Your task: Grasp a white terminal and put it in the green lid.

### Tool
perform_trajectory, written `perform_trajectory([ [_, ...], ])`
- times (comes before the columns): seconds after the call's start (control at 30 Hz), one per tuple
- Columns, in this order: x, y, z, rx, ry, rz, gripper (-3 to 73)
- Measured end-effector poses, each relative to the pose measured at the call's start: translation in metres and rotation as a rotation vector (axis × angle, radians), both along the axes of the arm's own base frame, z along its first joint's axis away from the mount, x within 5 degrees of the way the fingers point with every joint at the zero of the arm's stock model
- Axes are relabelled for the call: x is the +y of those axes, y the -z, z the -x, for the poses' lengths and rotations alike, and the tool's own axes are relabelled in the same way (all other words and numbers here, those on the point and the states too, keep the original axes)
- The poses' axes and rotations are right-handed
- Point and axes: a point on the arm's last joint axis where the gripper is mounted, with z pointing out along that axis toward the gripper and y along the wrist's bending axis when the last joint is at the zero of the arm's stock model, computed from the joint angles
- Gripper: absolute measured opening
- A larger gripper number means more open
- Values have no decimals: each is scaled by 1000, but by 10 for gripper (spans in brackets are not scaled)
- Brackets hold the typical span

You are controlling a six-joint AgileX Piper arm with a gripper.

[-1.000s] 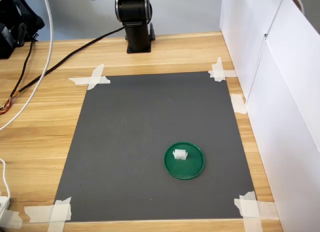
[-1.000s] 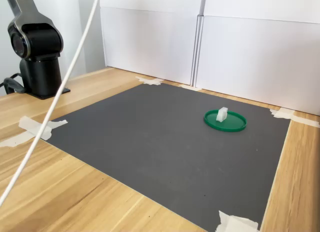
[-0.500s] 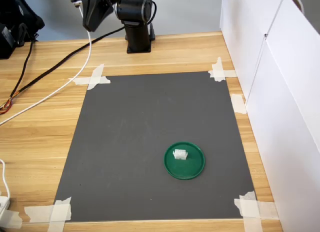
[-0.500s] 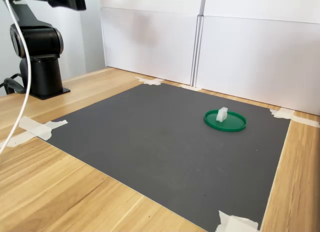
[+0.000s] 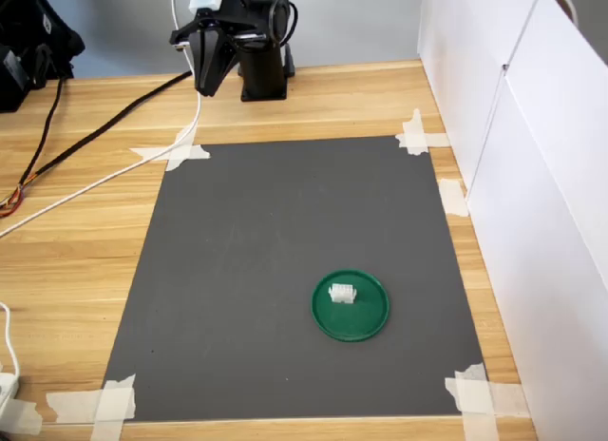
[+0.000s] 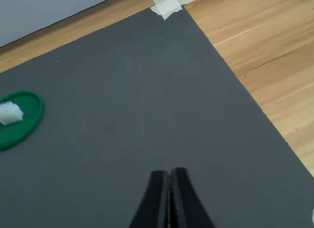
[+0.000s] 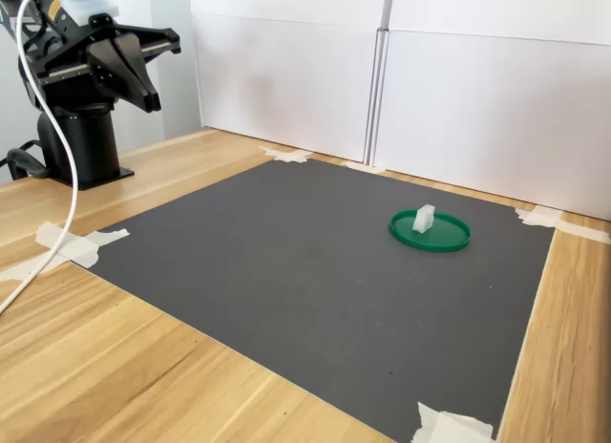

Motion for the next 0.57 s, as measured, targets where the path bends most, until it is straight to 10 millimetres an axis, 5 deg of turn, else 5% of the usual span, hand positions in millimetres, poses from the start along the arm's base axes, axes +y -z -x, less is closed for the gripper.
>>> perform_trajectory([
  [0.57,3,22,8,-10,-6,6,-21],
])
